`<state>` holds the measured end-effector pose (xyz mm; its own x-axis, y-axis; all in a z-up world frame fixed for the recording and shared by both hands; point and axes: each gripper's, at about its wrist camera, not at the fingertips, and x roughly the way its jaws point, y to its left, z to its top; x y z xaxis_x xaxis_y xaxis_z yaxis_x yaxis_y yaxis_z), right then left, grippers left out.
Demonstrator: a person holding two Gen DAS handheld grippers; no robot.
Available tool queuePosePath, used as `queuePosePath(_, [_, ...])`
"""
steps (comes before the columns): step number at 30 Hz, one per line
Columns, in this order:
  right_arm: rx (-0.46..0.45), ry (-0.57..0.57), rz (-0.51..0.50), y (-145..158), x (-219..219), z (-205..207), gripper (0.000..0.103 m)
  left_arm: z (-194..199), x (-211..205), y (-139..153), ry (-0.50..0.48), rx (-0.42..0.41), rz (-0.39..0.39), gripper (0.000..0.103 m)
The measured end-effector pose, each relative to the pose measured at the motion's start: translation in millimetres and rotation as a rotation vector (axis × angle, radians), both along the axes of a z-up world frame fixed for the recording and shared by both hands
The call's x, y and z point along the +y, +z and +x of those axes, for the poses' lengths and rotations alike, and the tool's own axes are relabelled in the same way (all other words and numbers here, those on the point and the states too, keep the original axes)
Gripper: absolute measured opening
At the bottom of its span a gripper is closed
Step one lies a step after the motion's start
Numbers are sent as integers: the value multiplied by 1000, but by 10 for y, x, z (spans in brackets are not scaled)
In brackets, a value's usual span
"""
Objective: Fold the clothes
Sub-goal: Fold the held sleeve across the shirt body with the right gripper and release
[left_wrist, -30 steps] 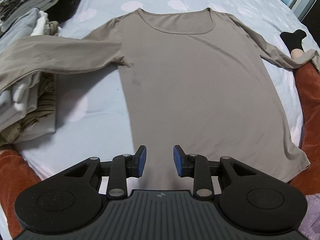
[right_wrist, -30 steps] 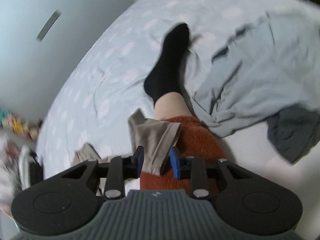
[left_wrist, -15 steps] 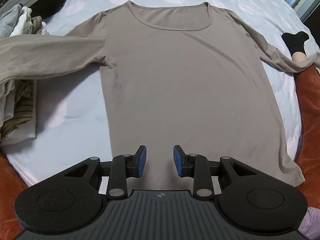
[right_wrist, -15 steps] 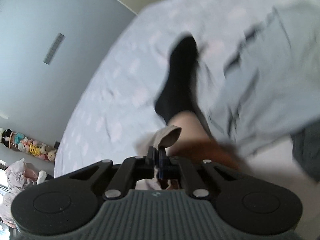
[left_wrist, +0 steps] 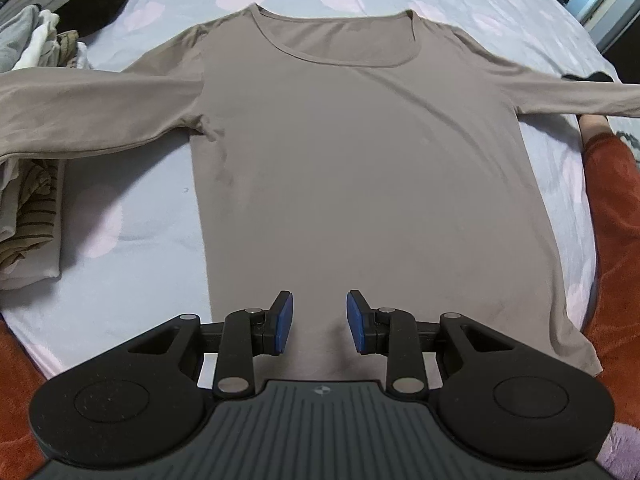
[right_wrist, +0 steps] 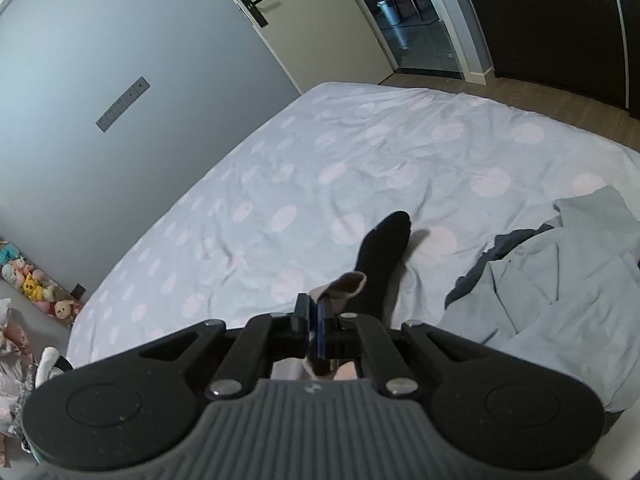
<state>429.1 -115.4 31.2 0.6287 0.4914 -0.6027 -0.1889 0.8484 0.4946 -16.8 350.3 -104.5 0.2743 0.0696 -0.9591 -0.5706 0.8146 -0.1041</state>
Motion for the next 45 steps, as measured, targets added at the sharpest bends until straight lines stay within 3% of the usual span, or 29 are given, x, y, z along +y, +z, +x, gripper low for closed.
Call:
queuePosePath(5, [-34,-18,-41,212,32,-28,4,-134,72,14,33,-39,-13,35])
queuePosePath(11, [-38,50,-43,402,364,-133,4,-261,181,-33,94,-75,-35,35])
queuePosePath(23, [-207,372,-23,1304,2121,-933,4,-519,415,-187,227,-188,-14,35])
queuePosePath(28, [-246,538,-44,1446,2999,-1448,4,-621,476,-345,239,-260,-22,35])
queuePosePath(35, [-200,758,-125,978,4120,-2142,4,-878,652,-506,297,-419,-75,35])
queuePosePath(39, [-141,827,-173,475,4647,-2380,4,-971,745,-568,333,-428,-86,35])
queuePosePath(45, [-10,837,-205,-391,5323,-2564,4,-1053,795,-595,352,-423,-103,35])
